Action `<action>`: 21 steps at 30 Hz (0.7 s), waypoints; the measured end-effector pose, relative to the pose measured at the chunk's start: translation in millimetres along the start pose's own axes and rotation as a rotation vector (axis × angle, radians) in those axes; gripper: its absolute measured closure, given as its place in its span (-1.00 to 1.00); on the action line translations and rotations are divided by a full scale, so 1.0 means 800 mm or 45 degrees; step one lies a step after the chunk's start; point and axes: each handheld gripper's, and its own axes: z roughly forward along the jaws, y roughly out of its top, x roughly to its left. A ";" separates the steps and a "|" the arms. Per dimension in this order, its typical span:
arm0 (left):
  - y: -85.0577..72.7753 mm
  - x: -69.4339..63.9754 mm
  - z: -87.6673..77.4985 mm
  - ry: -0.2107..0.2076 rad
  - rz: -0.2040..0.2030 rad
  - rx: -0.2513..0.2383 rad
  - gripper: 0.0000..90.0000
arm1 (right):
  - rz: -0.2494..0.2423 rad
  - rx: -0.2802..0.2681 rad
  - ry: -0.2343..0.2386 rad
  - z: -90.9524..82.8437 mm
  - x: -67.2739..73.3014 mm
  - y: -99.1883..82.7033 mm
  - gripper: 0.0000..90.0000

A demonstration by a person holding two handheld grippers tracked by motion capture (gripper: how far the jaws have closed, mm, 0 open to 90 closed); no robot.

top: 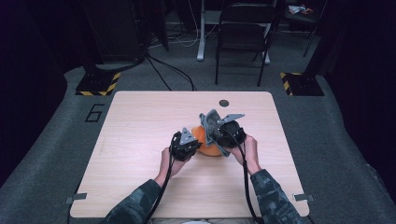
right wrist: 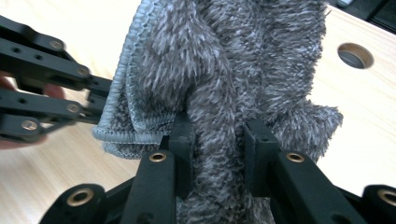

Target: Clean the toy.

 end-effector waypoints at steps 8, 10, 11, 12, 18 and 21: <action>-0.003 0.003 0.002 0.004 -0.008 -0.004 0.87 | 0.064 0.078 0.027 0.005 -0.023 -0.011 0.51; -0.003 0.004 0.003 0.002 -0.008 -0.001 0.87 | 0.080 0.092 0.037 0.007 -0.029 -0.015 0.51; -0.003 0.004 0.003 -0.005 -0.010 0.003 0.87 | 0.082 0.104 0.040 0.008 -0.031 -0.016 0.51; -0.003 0.005 0.003 -0.005 -0.010 0.004 0.87 | 0.093 0.109 0.040 0.008 -0.035 -0.018 0.51; -0.004 0.005 0.004 -0.001 -0.003 0.004 0.87 | 0.146 0.113 0.078 0.013 -0.048 -0.029 0.50; -0.004 0.005 0.004 -0.004 -0.002 0.002 0.87 | 0.140 0.133 0.057 0.014 -0.051 -0.031 0.51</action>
